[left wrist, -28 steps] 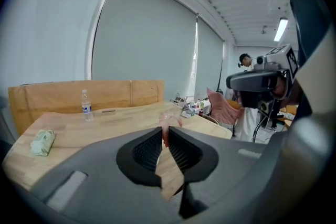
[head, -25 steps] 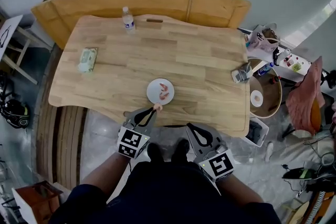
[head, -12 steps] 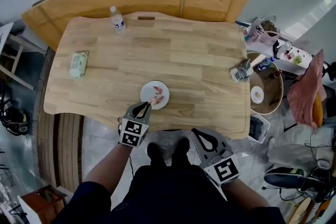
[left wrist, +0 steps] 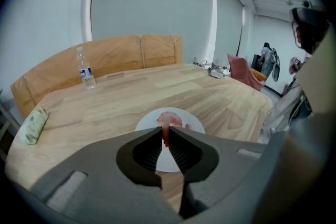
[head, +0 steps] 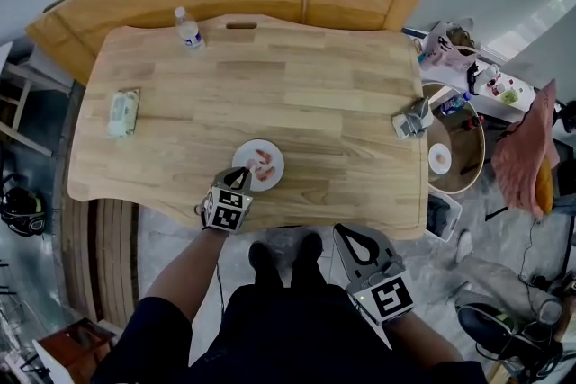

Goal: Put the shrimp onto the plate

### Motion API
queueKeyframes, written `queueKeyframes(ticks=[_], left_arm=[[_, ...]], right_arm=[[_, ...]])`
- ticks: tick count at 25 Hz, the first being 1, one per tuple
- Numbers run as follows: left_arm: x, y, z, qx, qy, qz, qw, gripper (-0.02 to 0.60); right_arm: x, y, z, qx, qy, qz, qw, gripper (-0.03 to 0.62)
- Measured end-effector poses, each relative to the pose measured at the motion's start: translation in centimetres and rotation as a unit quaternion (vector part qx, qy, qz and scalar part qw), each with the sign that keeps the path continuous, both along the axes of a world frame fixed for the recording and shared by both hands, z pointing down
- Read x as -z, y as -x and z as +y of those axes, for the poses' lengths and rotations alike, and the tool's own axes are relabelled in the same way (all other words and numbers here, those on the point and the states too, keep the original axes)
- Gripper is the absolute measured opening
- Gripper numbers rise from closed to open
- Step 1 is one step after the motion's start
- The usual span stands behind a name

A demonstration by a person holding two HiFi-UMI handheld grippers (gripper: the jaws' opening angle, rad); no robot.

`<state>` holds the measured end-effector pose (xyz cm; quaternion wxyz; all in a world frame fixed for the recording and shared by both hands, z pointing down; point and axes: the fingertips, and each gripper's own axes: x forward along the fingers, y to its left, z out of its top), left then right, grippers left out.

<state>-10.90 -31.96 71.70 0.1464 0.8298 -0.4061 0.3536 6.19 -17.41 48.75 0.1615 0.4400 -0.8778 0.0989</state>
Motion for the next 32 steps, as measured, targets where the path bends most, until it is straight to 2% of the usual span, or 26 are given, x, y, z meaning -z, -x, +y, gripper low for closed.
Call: queueKeyframes(ticks=[8,13,26,32], left_arm=[[-3.9,0.5,-1.7,0.006,0.033,-0.043,0.9985,0.041],[-5.7,0.6,-1.8,0.005,0.049,-0.060,0.9969,0.041],[-6.0,0.1,-2.1,-0.011,0.033,-0.083,0.9959,0.041],[-5.9,0.1,-1.8,-0.015,0.041,-0.083,0.9956,0.048]], right_arm=[[-0.5,-2.6,0.3,-0.021,0.020,0.022,0.999,0.009],[-0.4,-2.5,0.4,-0.016,0.019,0.027,0.999,0.009],[-0.6,-2.7,1.0,-0.016,0.025,0.028,0.999,0.009],[-0.4,-3.0,1.4,-0.025,0.030,0.023,0.999,0.009]])
